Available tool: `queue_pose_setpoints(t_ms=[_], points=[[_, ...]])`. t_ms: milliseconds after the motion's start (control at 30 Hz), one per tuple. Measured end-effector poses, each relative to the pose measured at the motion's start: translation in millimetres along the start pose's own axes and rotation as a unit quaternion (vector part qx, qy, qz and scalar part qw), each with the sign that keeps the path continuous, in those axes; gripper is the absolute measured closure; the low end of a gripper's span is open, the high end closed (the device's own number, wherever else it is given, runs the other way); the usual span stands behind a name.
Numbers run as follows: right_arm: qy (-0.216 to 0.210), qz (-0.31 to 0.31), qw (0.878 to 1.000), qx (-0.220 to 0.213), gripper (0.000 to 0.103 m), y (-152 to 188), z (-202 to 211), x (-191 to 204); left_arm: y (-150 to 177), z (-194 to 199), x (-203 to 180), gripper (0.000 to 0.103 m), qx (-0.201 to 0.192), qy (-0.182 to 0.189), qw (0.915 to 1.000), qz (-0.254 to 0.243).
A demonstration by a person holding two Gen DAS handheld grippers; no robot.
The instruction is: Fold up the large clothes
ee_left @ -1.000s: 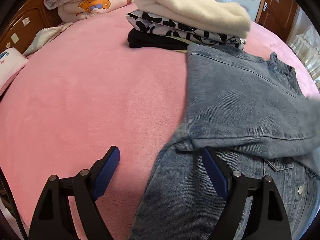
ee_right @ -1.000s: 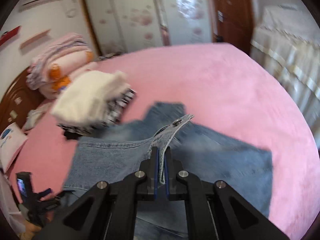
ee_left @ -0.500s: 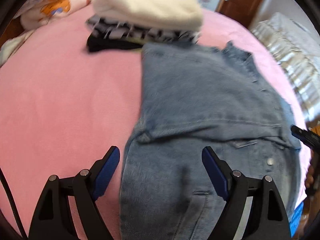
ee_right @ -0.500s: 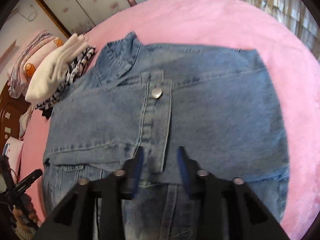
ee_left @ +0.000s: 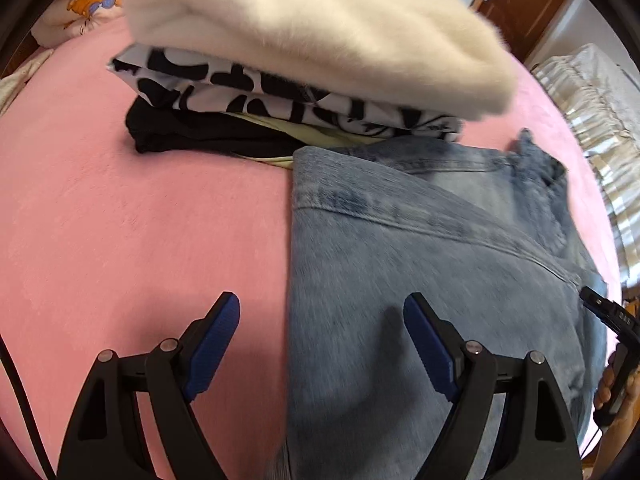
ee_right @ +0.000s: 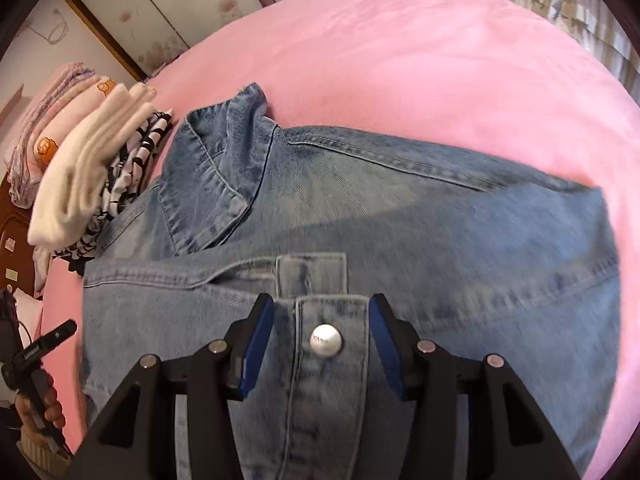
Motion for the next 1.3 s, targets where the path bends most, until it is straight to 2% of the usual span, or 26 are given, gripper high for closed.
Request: queue_pose_setpoints(t_ms=[67, 100, 167, 200, 267, 333, 367, 433, 500, 567, 633, 767, 800, 867, 900, 933, 1000, 1067, 1200, 1300], points=[[0.006, 0.016, 1.000, -0.002, 0.050, -1.6, -6.2, 3.7, 1.4, -16.3, 1.9, 0.020, 0.015, -0.006, 0.9998, 0.006], [0.010, 0.030, 1.000, -0.003, 0.054, -1.5, -7.7, 7.0, 2.9, -22.3, 0.8, 0.027, 0.018, -0.003, 0.9998, 0.005], [0.028, 0.083, 0.996, -0.002, 0.066, 1.7, -10.3, 17.1, 2.5, -24.5, -8.0, 0.072, 0.006, 0.011, 0.9997, -0.019], [0.038, 0.109, 0.993, -0.005, 0.073, 2.5, -10.2, 22.0, 0.9, -23.4, -11.6, 0.092, 0.001, 0.002, 0.9993, -0.038], [0.050, 0.138, 0.989, -0.020, 0.077, -0.1, -4.1, 31.7, -4.7, -18.1, -14.6, 0.095, -0.019, -0.016, 0.9981, -0.057], [0.054, 0.141, 0.986, -0.068, 0.077, -11.9, 8.3, 34.5, -8.6, -14.7, -12.8, 0.095, -0.044, -0.028, 0.9965, -0.065], [0.054, 0.134, 0.986, -0.082, 0.077, -14.8, 9.5, 31.7, -7.3, -16.4, -11.3, 0.095, -0.044, -0.026, 0.9970, -0.058], [0.058, 0.109, 0.991, -0.045, 0.073, -3.1, -8.0, 21.5, -2.9, -23.8, -5.7, 0.093, -0.035, -0.025, 0.9984, -0.037], [0.065, 0.106, 0.991, -0.044, 0.066, 1.4, -9.8, 19.9, -3.0, -22.1, -2.3, 0.089, -0.037, -0.031, 0.9984, -0.028], [0.090, 0.096, 0.990, -0.045, 0.055, 0.8, 2.5, 17.2, -2.4, -13.4, -0.5, 0.082, -0.036, -0.046, 0.9977, -0.034], [0.099, 0.095, 0.988, -0.064, 0.054, -0.5, 22.4, 18.9, -1.4, 5.1, 1.5, 0.078, -0.048, -0.065, 0.9958, -0.042], [0.090, 0.108, 0.982, -0.126, 0.054, 10.5, 70.3, 35.1, 8.4, 49.6, -19.1, 0.073, -0.095, -0.034, 0.9938, -0.047], [0.082, 0.108, 0.982, -0.133, 0.054, 17.5, 78.4, 42.1, 14.0, 59.4, -27.4, 0.070, -0.103, -0.029, 0.9929, -0.052], [0.064, 0.109, 0.982, -0.140, 0.054, 29.7, 87.1, 56.0, 26.5, 73.7, -41.9, 0.055, -0.116, -0.022, 0.9914, -0.057], [0.057, 0.112, 0.982, -0.142, 0.054, 34.8, 86.9, 66.9, 34.2, 78.2, -51.0, 0.042, -0.121, -0.019, 0.9907, -0.060], [0.054, 0.117, 0.982, -0.140, 0.054, 41.8, 85.7, 77.5, 43.9, 81.8, -61.1, 0.038, -0.128, -0.019, 0.9891, -0.070], [0.053, 0.123, 0.982, -0.131, 0.054, 55.5, 86.1, 91.4, 59.6, 83.6, -79.3, 0.038, -0.133, -0.029, 0.9860, -0.096], [0.034, 0.116, 0.985, -0.123, 0.054, 67.5, 86.9, 103.8, 77.6, 85.2, -97.4, 0.038, -0.127, -0.025, 0.9851, -0.114], [0.023, 0.128, 0.986, -0.103, 0.054, 85.1, 84.7, 123.8, 100.4, 81.6, -112.6, 0.038, -0.081, -0.008, 0.9912, -0.104], [0.017, 0.131, 0.988, -0.082, 0.054, 96.1, 79.6, 132.1, 105.2, 80.0, -116.2, 0.038, -0.089, -0.017, 0.9908, -0.101]])
Point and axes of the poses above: each gripper's, at about its wrist camera, not at the fingertips, and z roughly against the way its jaws point, x to its left, y to its underside, the point moved 8 cm from there along -z, roughly the way its jaws point, and after that the axes turned 14 degrees about -x, right-handed, at the moved point
